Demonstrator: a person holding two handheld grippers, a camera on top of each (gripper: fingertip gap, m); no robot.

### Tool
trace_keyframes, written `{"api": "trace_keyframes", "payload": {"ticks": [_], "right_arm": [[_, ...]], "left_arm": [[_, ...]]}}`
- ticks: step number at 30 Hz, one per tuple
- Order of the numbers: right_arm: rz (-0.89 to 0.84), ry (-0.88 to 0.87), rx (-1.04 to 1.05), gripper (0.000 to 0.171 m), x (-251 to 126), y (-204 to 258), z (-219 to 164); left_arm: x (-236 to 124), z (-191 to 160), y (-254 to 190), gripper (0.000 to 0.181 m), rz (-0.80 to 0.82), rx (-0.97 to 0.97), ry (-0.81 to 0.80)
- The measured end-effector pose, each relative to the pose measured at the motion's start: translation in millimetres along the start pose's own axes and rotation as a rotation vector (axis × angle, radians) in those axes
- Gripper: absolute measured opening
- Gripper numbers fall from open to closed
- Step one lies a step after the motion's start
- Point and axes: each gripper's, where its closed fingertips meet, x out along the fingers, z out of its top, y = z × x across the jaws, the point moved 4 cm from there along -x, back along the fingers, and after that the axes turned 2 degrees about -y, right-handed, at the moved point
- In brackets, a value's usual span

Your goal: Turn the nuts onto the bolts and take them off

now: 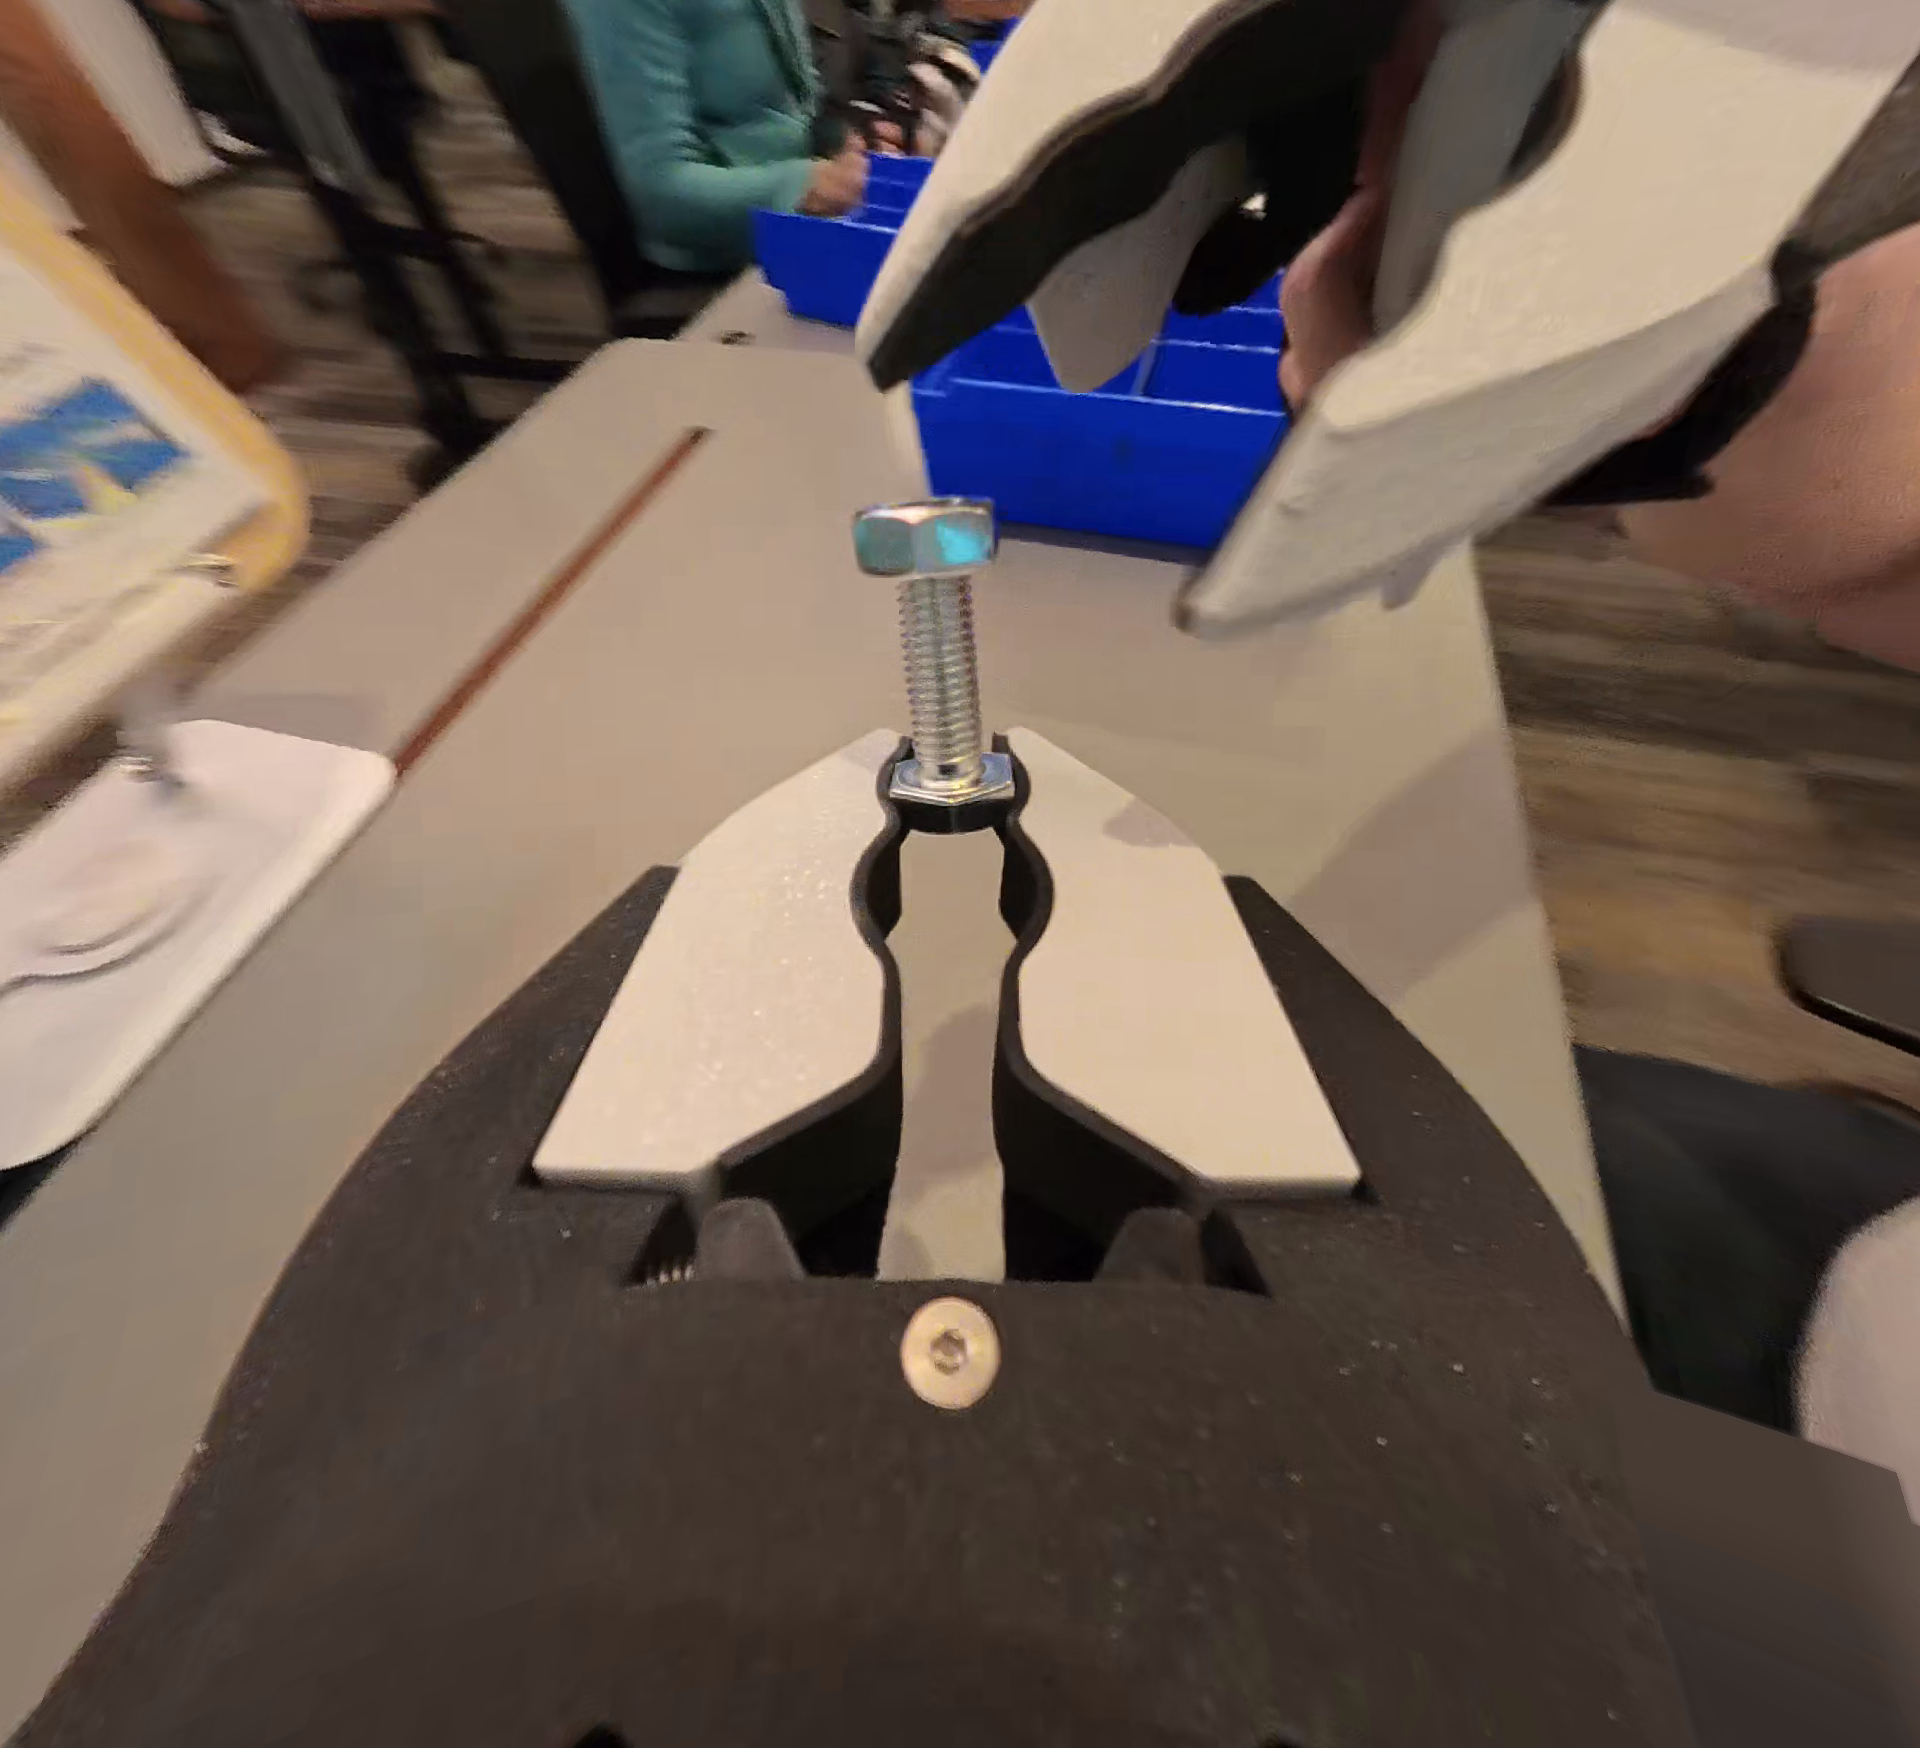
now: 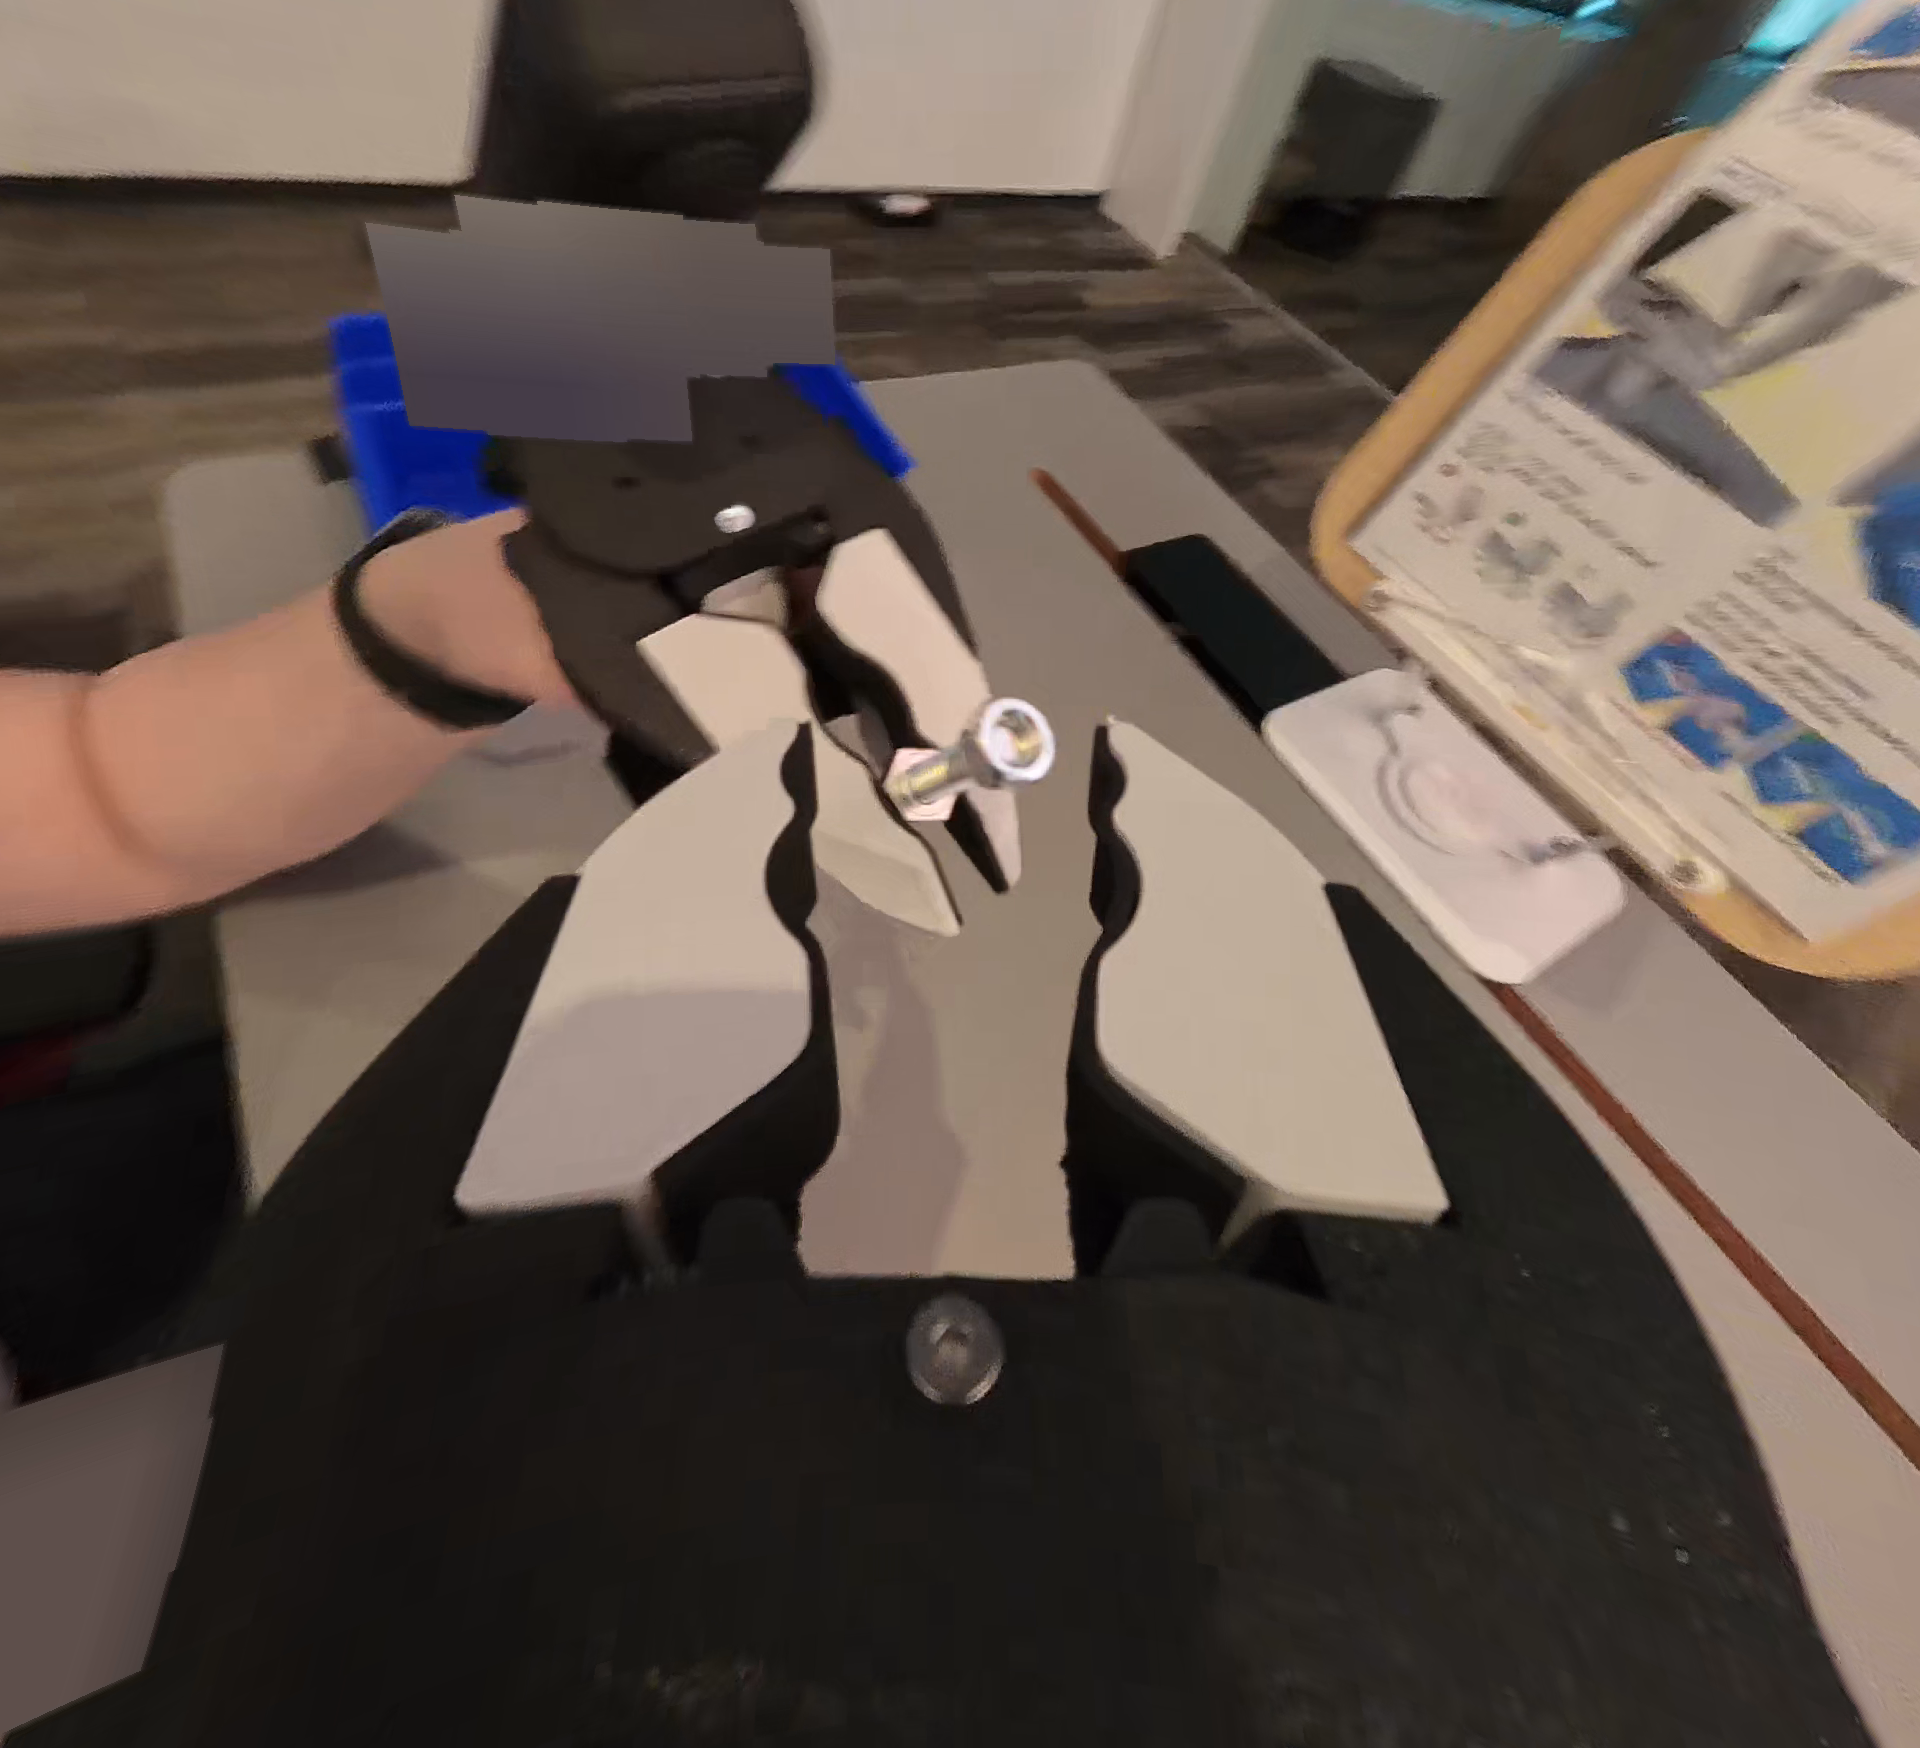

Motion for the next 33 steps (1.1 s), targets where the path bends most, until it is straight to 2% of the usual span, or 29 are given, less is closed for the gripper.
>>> {"api": "trace_keyframes", "payload": {"ticks": [3, 7, 8, 11, 14, 17, 21, 25, 30, 33], "right_arm": [[-0.088, -0.091, 0.036, 0.043, 3, -13, 0], [0.011, -0.091, 0.191, 0.041, 15, -12, -4], [0.032, -0.105, 0.216, 0.037, 16, -12, -2], [0.093, -0.133, 0.241, 0.018, 15, -11, 2], [0.125, -0.110, 0.185, 0.018, 14, -9, 2], [0.279, -0.115, 0.058, 0.018, 5, 0, 5], [0.627, -0.183, -0.210, 0.018, -19, 28, 3], [0.862, -0.211, -0.364, 0.018, -35, 53, -5], [0.963, -0.255, -0.409, 0.018, -38, 63, -9], [0.942, -0.287, -0.453, 0.018, -37, 63, -7]], "left_arm": [[0, 6, 5, 0.014, 0.114, 0.045, -0.044], [-3, 11, 6, 0.014, 0.202, 0.093, -0.068], [-4, 11, 7, 0.014, 0.218, 0.109, -0.062], [-5, 13, 6, 0.014, 0.224, 0.111, -0.067], [-5, 12, 3, 0.014, 0.185, 0.110, -0.057], [-11, 15, -13, 0.014, -0.006, 0.087, -0.070], [-26, 14, -59, 0.014, -0.471, 0.002, -0.041], [-30, 5, -95, 0.014, -0.802, -0.063, 0.033], [-35, 0, -108, 0.014, -1.053, -0.163, 0.037], [-34, 1, -107, 0.014, -1.077, -0.174, 0.017]]}}
